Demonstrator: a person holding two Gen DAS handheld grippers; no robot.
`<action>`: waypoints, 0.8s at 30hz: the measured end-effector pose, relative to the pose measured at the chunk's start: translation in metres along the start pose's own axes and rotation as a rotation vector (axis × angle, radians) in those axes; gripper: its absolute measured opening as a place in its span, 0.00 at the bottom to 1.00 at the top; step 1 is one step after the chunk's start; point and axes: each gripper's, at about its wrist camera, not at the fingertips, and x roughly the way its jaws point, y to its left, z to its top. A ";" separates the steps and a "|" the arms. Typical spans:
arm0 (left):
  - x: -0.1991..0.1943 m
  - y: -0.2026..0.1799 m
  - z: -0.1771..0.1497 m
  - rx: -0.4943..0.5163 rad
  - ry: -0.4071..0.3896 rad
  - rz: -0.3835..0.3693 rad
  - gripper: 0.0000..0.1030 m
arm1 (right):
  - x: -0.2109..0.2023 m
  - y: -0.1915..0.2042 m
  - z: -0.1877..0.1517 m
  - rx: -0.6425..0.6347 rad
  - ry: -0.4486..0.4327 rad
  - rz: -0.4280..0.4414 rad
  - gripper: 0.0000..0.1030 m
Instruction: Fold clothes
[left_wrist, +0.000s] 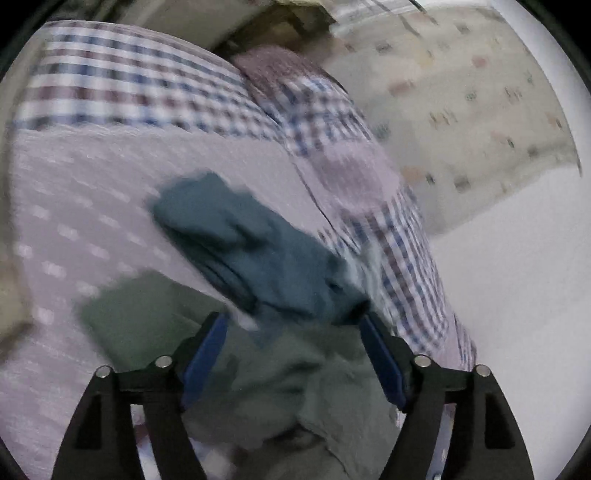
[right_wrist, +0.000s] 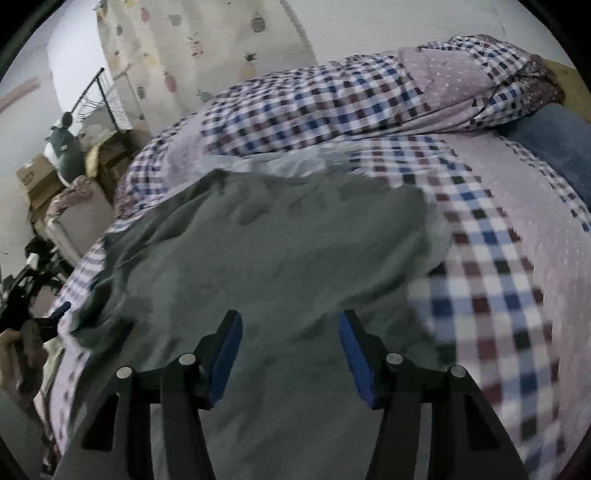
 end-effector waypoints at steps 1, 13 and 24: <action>-0.004 0.010 0.006 -0.023 0.000 0.013 0.78 | -0.006 0.005 -0.007 0.009 -0.004 0.014 0.57; -0.010 0.069 0.025 -0.109 0.181 0.159 0.78 | 0.011 0.161 -0.040 -0.200 0.069 0.260 0.58; -0.005 0.080 0.030 -0.268 0.271 -0.042 0.77 | 0.120 0.343 -0.036 -0.367 0.234 0.445 0.57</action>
